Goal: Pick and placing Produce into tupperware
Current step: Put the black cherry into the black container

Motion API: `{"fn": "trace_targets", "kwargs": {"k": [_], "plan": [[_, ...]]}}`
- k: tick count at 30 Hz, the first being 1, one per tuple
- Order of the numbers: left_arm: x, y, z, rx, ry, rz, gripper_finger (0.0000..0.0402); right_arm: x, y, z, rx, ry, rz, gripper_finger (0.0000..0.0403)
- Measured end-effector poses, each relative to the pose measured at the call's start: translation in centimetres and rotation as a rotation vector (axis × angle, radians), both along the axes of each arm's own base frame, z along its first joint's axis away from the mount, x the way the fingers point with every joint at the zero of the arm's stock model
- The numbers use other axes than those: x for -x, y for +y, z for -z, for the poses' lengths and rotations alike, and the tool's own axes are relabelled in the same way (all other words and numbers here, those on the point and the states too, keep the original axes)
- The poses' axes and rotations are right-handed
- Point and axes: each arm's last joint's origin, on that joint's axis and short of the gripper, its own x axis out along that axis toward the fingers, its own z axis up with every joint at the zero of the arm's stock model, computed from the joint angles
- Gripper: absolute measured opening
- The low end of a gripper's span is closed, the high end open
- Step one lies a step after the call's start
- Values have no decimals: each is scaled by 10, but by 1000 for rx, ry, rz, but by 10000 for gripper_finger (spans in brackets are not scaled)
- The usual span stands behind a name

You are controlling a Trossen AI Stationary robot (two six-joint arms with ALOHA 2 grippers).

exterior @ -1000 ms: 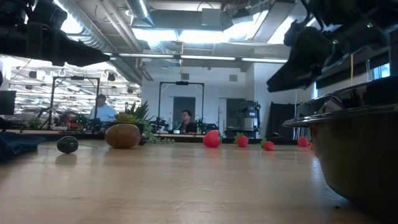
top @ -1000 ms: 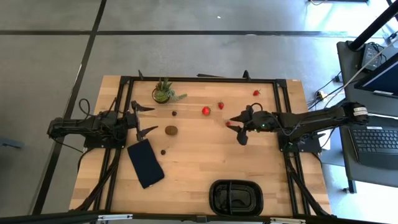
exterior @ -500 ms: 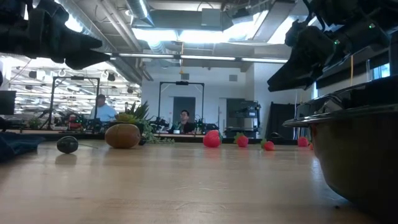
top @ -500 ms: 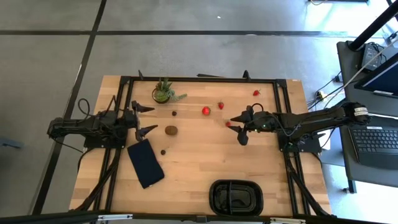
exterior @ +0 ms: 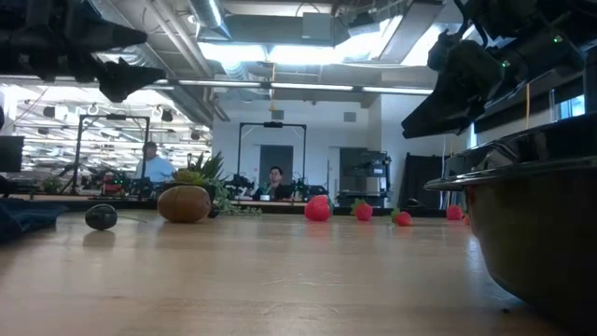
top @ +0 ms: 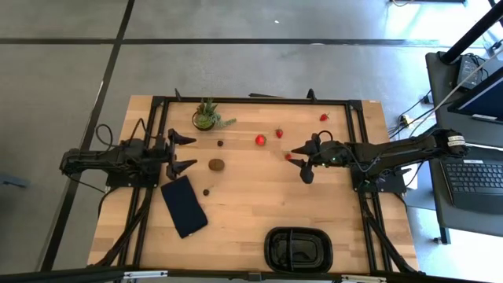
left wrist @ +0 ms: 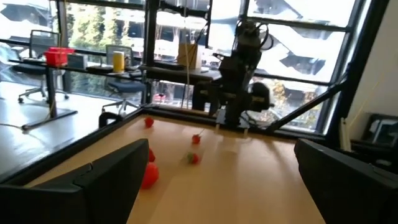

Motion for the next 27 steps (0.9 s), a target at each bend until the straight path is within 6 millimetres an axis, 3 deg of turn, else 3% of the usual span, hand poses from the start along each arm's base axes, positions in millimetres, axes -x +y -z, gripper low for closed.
{"fn": "trace_targets", "kwargs": {"k": [13, 19, 27], "plan": [[-2, -8, -27, -93, -1, 225, 393, 0, 0, -1, 42, 3, -21, 193], [-16, -17, -44, -186, 122, 285, 393, -2, -1, -3, 45, -21, -18, 193], [-33, -27, -66, -118, 453, 197, 393, -2, -1, -4, 46, -33, -18, 193]]}}
